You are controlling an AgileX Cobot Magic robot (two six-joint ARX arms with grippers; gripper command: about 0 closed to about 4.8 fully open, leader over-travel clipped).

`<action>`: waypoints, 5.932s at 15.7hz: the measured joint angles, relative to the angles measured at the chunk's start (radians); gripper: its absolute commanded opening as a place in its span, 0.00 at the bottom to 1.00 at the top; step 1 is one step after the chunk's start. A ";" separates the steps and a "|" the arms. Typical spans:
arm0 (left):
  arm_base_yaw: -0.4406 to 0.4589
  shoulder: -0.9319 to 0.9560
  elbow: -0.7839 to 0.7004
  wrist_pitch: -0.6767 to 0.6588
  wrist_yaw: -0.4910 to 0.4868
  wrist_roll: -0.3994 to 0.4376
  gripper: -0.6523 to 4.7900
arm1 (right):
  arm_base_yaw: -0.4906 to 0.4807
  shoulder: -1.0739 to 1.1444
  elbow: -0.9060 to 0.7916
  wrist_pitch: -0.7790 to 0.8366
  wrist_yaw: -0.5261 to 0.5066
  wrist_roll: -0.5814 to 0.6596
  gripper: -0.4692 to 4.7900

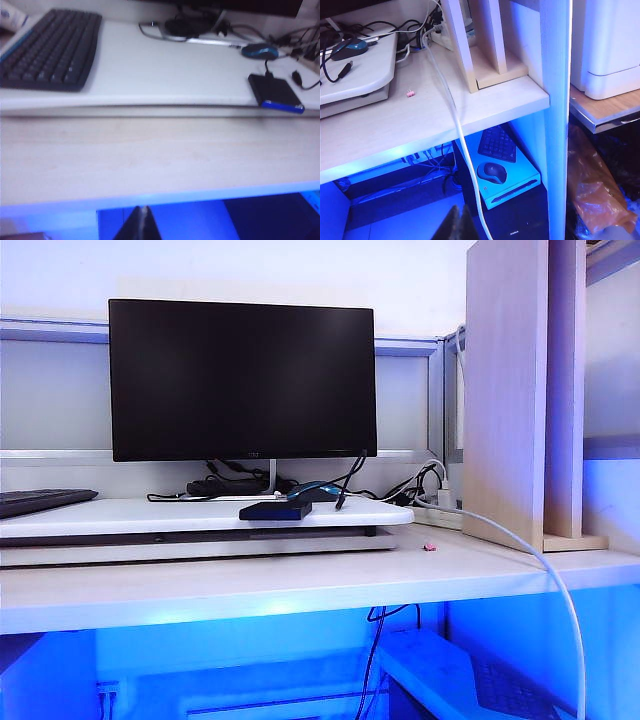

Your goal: Unplug the data cable of the portable hard drive.

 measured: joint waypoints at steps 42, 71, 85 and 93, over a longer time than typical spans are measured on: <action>-0.002 0.829 0.454 0.682 0.542 -1.021 1.00 | 0.001 0.515 0.566 0.211 -0.225 0.187 1.00; -0.145 2.147 1.060 1.002 0.695 -1.145 1.00 | 0.269 1.612 1.014 0.521 -0.325 0.183 1.00; -0.169 2.272 1.198 0.985 0.642 -1.141 0.95 | 0.318 1.704 1.117 0.534 -0.339 0.180 1.00; -0.200 2.278 1.217 0.972 0.610 -1.143 0.37 | 0.318 1.704 1.117 0.534 -0.338 0.160 1.00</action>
